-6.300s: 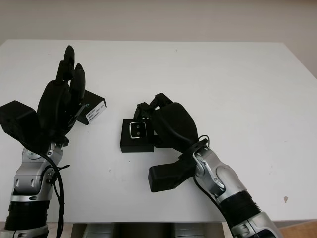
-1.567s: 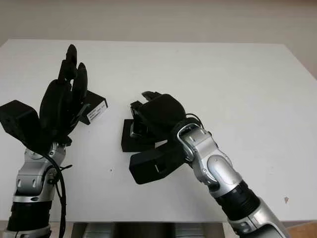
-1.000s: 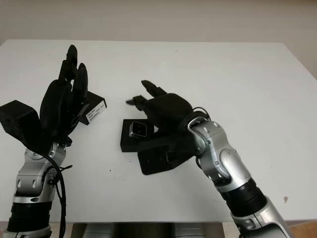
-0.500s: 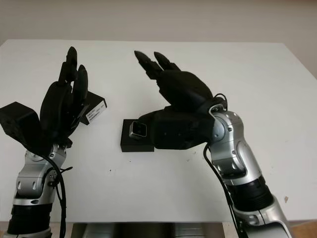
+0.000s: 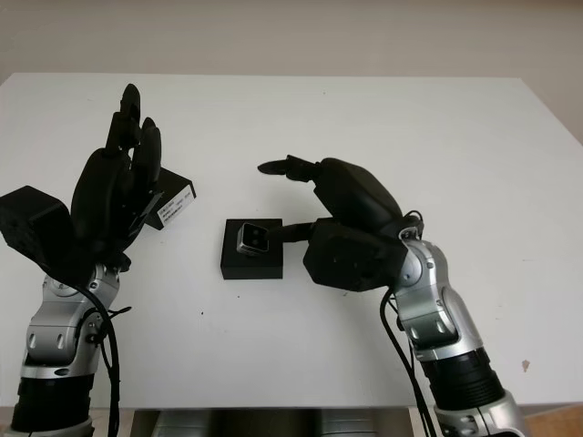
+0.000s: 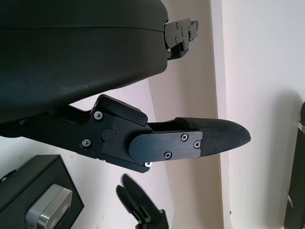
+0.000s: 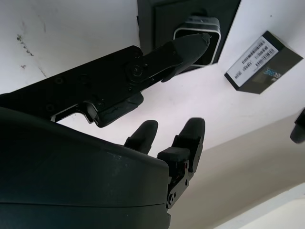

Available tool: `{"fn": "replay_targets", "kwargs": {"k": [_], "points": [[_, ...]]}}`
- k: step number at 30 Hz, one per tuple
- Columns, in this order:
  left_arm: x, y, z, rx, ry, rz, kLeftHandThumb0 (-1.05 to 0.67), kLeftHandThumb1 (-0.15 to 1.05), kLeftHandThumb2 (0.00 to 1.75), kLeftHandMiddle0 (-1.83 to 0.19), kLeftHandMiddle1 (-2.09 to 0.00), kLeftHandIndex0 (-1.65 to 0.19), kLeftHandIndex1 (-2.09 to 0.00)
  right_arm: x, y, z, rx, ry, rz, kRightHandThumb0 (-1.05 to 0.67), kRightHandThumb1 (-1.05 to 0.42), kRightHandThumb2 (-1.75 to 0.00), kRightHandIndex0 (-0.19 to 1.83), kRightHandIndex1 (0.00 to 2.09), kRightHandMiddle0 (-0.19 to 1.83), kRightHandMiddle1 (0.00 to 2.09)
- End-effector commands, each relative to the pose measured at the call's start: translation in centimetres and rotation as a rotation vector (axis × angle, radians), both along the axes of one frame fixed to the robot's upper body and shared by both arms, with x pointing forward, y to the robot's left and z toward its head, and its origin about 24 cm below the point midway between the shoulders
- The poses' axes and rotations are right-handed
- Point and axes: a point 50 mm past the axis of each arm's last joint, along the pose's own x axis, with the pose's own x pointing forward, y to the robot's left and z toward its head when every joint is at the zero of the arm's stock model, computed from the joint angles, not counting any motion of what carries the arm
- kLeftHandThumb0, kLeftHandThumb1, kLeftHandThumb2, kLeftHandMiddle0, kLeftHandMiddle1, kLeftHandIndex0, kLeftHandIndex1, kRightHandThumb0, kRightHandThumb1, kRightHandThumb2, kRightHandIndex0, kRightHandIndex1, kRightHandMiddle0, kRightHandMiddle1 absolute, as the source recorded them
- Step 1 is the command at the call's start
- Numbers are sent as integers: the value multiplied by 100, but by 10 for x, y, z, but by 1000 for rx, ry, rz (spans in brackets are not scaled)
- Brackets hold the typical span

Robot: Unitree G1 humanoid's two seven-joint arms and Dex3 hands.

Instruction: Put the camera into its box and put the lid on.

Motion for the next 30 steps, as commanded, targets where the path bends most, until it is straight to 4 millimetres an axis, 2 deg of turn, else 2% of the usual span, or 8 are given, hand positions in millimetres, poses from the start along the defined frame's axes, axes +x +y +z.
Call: {"fn": "replay_targets", "kwargs": {"k": [1,13,22,30], "points": [[-3,1,2,10,-9,4,-84,105,49,19,0,19,0,-1,-1,-4,-29,-2,7,-73,-87,-6,15,95,22,95],[-3,0,1,10,4,1,-85,105,49,19,0,19,0,-3,10,-13,-138,-72,20,-77,-92,-6,13,96,18,103],[-2,-1,2,2,-5,-4,-84,105,48,19,0,19,0,-5,20,-13,-181,-179,20,-78,-94,-6,18,106,24,106],[0,-2,3,5,-7,-8,-85,105,47,19,0,19,0,-5,25,-15,-161,-207,11,-75,-94,-5,18,122,28,111]]}}
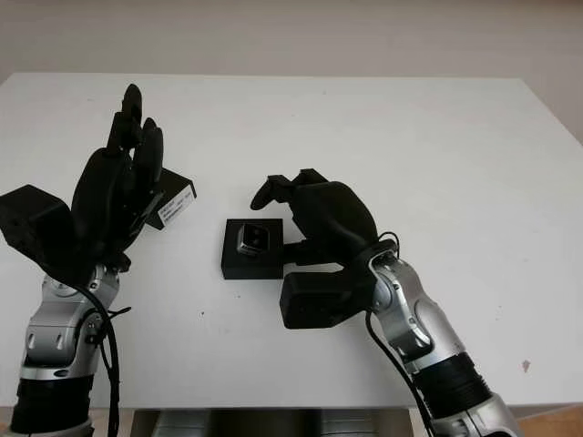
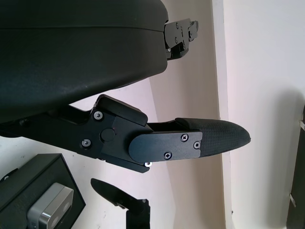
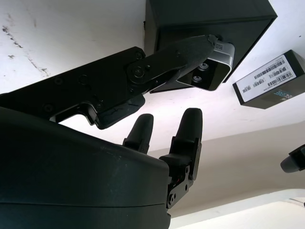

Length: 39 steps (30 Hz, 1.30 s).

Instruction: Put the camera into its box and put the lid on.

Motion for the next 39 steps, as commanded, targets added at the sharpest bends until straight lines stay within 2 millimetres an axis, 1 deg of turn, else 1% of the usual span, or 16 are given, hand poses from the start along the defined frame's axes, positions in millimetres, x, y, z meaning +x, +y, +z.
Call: {"fn": "replay_targets", "kwargs": {"k": [1,11,17,23,29,32,35,39], "points": [[0,-1,2,7,-14,-1,-85,105,47,19,0,19,0,0,4,1,5,-17,14,-75,-93,-5,18,122,28,112],[-1,2,2,12,-14,6,-85,105,48,19,0,19,0,0,4,-1,-12,-37,9,-70,-92,-5,26,133,39,116],[-1,2,3,12,-23,6,-84,105,48,19,0,19,0,0,4,-2,-46,-34,23,-70,-93,-6,25,136,40,117],[-1,3,4,8,-18,6,-86,105,46,19,0,19,0,-1,4,-4,-55,-43,35,-69,-92,-5,26,139,42,118],[-1,3,3,-4,-23,-1,-84,105,47,19,0,19,0,0,4,-6,-82,-79,42,-69,-92,-5,28,145,46,121],[-1,3,3,4,-21,2,-84,105,46,19,0,19,0,0,4,-7,-77,-83,44,-65,-92,-5,30,148,48,122],[-1,3,3,12,-18,3,-85,105,46,19,0,19,0,0,5,-9,-78,-103,50,-55,-94,-6,36,145,54,124],[-2,3,3,20,-18,6,-85,105,47,19,0,19,0,1,6,-10,-85,-120,62,-49,-101,-7,39,144,53,128]]}}
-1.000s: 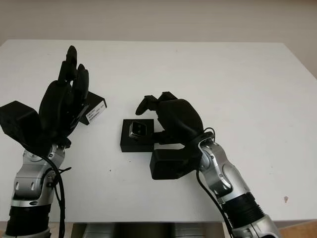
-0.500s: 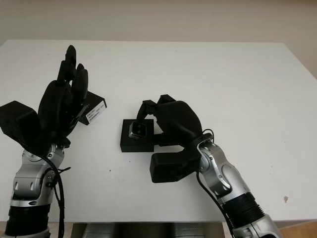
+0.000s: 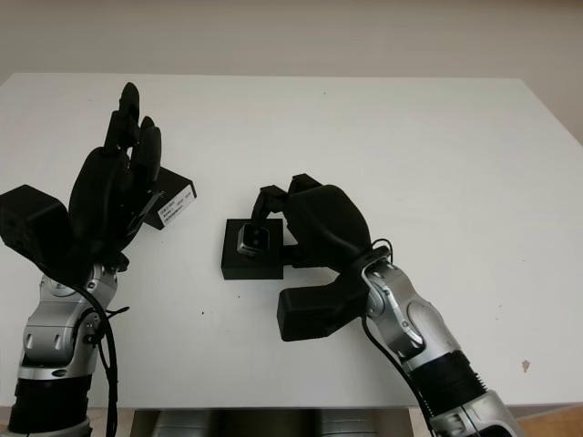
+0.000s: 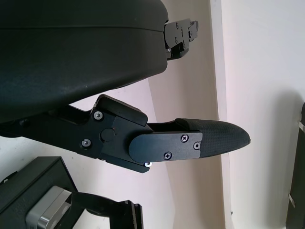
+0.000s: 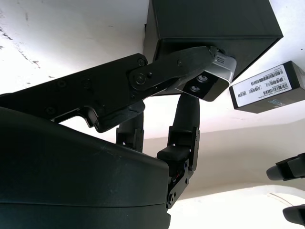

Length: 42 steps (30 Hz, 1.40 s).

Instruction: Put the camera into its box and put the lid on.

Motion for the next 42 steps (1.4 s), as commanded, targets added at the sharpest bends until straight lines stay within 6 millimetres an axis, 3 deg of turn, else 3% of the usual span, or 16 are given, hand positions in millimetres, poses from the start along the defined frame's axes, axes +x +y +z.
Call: {"fn": "replay_targets", "kwargs": {"k": [1,10,22,28,31,42], "points": [[-2,1,2,13,-11,2,-85,105,47,19,0,19,0,1,2,0,-21,-17,22,-48,-103,-7,39,144,51,129],[-3,2,1,1,-9,-1,-84,105,48,19,0,19,0,3,5,-2,-31,-40,49,-47,-105,-16,35,151,43,145],[-4,2,0,10,-3,-8,-86,105,48,19,0,19,0,6,6,2,-16,-28,62,-45,-105,-16,31,156,38,157],[-4,1,0,18,-6,-7,-85,105,49,19,0,19,0,10,4,20,45,-10,55,-42,-105,-12,33,149,38,155],[-3,1,0,7,0,-11,-86,105,49,19,0,19,0,11,4,30,50,-15,59,-42,-105,-12,32,148,32,165],[-3,0,0,2,-1,-13,-85,105,48,19,0,19,0,11,4,60,-47,-31,70,-39,-105,-7,31,147,38,168]]}}
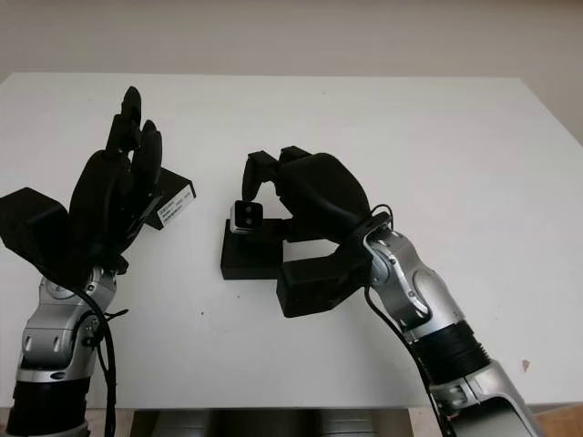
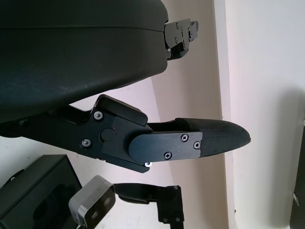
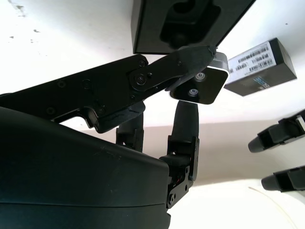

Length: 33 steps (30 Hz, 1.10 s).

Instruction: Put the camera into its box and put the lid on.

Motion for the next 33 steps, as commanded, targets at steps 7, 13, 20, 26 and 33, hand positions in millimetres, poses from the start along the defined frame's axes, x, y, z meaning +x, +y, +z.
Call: {"fn": "replay_targets", "kwargs": {"k": [7,13,20,26,33], "points": [[-2,-2,3,-9,-10,-6,-86,105,48,19,0,19,0,-3,5,22,-175,-11,16,-40,-105,-14,20,142,31,169],[0,-3,3,-13,-16,-11,-85,105,49,19,0,19,0,-8,10,25,-259,20,-3,-41,-105,-12,23,116,33,165],[1,-5,4,-27,-20,-7,-84,105,47,19,0,19,0,-10,14,27,-265,49,-23,-38,-105,-12,27,110,35,191],[3,-7,4,-29,-27,-2,-85,105,46,19,0,19,0,-7,16,24,-224,89,-45,-39,-105,-15,24,118,31,201],[3,-7,4,-25,-32,-4,-85,105,46,19,0,19,0,1,18,20,-168,160,-97,-39,-105,-20,18,137,27,208]]}}
